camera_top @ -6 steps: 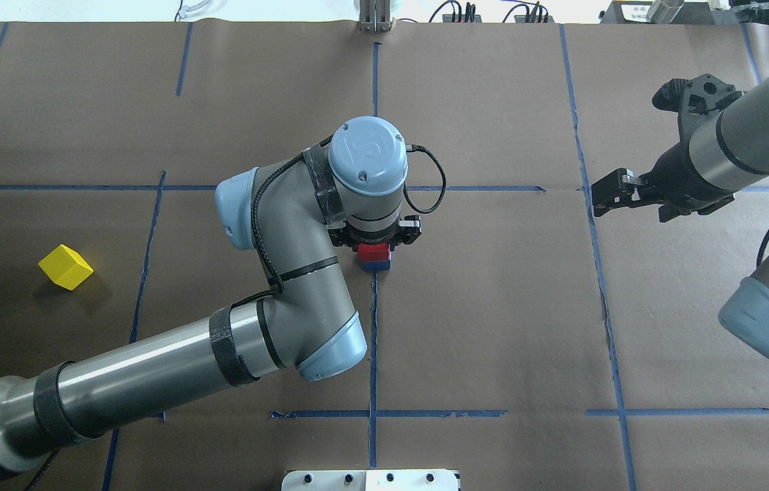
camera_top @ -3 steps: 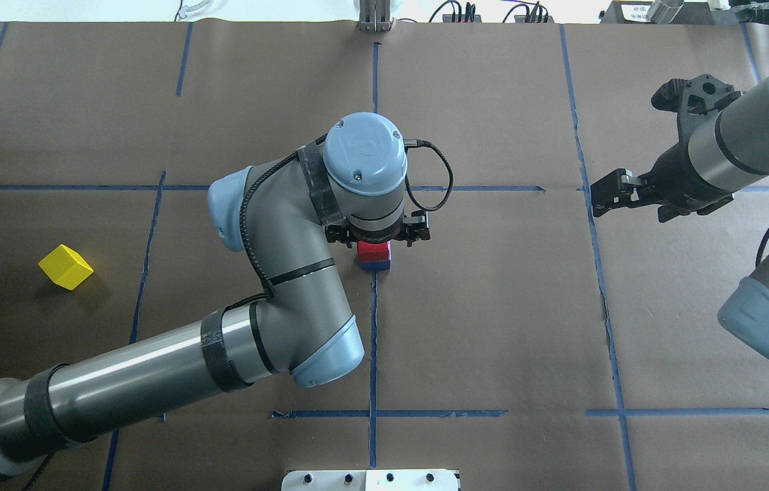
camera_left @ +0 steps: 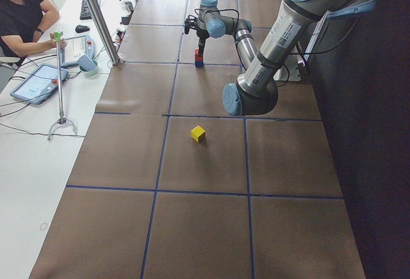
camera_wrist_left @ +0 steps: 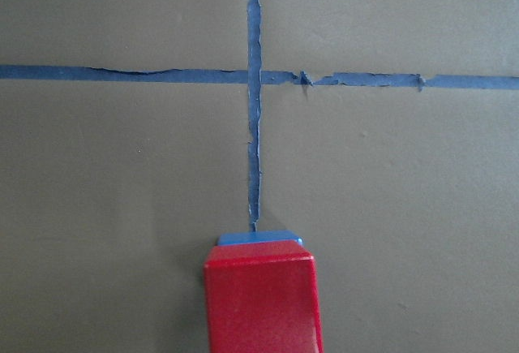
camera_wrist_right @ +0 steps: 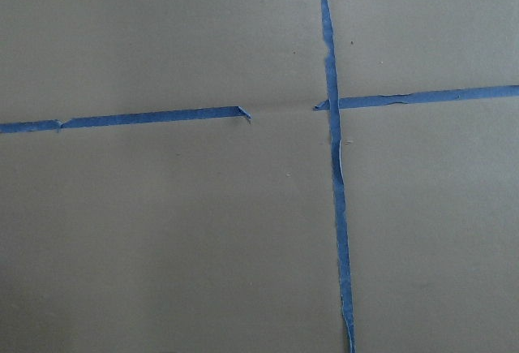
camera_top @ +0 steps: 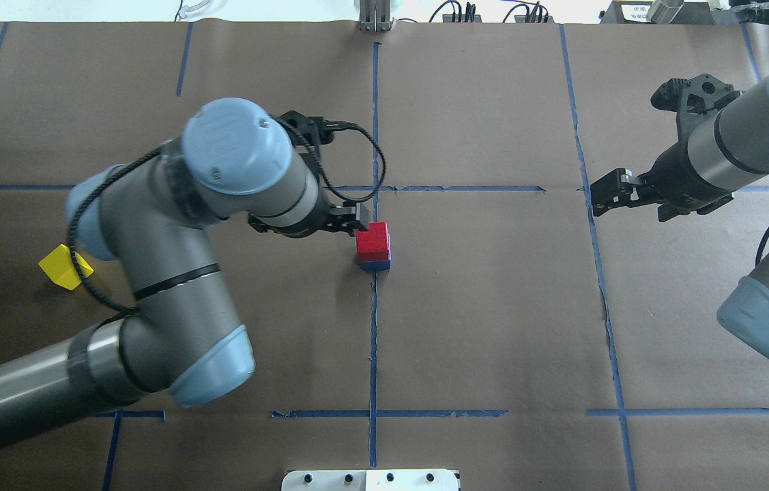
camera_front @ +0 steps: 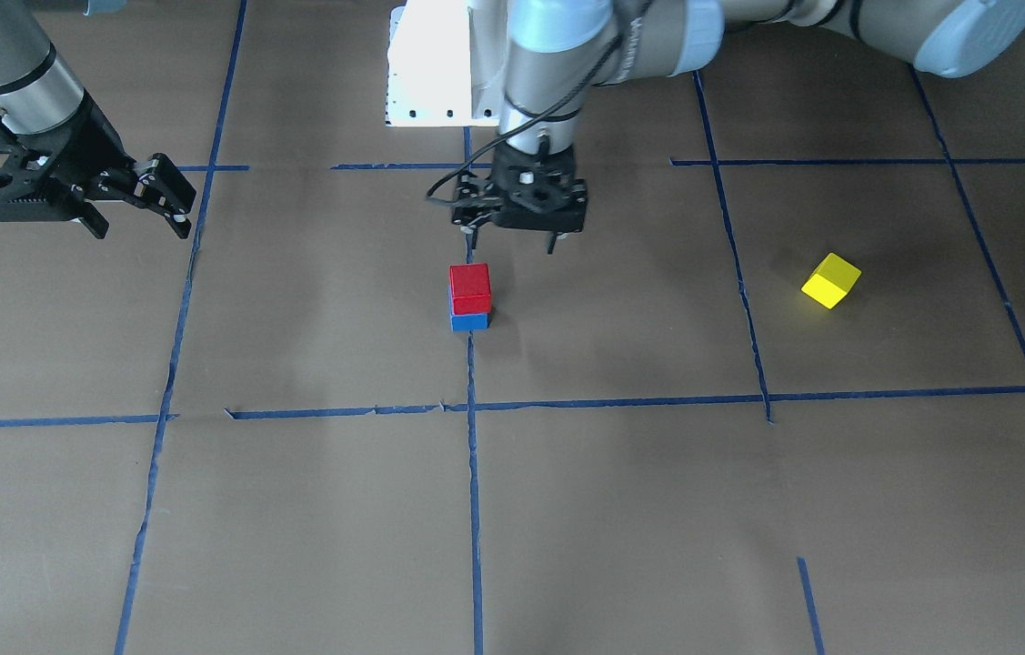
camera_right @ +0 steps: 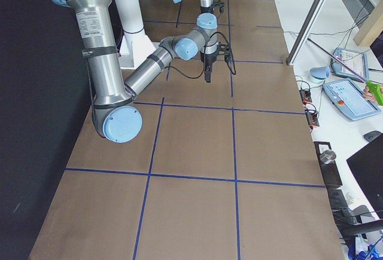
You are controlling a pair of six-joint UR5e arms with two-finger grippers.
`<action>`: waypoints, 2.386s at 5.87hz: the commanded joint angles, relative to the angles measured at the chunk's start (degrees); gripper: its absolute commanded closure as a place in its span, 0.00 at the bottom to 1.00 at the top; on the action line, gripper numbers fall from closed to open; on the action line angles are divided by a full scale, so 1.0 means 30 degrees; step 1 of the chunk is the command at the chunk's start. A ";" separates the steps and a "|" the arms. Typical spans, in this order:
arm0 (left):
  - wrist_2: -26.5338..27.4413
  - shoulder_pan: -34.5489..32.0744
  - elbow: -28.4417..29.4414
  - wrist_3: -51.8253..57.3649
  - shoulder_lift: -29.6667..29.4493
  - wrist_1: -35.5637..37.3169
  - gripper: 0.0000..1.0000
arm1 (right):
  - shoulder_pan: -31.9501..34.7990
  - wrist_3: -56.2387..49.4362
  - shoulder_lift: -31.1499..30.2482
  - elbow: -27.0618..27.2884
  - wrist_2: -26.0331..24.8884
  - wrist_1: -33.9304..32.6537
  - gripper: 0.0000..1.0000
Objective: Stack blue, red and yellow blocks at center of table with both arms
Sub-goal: 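Set the red cube on the blue cube and withdraw the left gripper, then lower the left gripper onto the yellow cube and close it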
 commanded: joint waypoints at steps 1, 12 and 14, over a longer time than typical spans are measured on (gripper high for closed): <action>-0.0151 -0.1340 -0.3498 0.4979 0.4938 -0.0243 0.00 | 0.0010 -0.0021 0.0004 -0.0003 0.0000 0.0001 0.00; -0.5712 -0.6270 0.2354 1.5329 1.1964 -0.8415 0.00 | -0.0020 0.0243 0.0091 0.0173 0.0000 0.0030 0.00; -0.6480 -0.6183 0.2264 1.4331 1.1732 -0.8477 0.00 | -0.0020 0.0243 0.0092 0.0144 0.0000 0.0030 0.00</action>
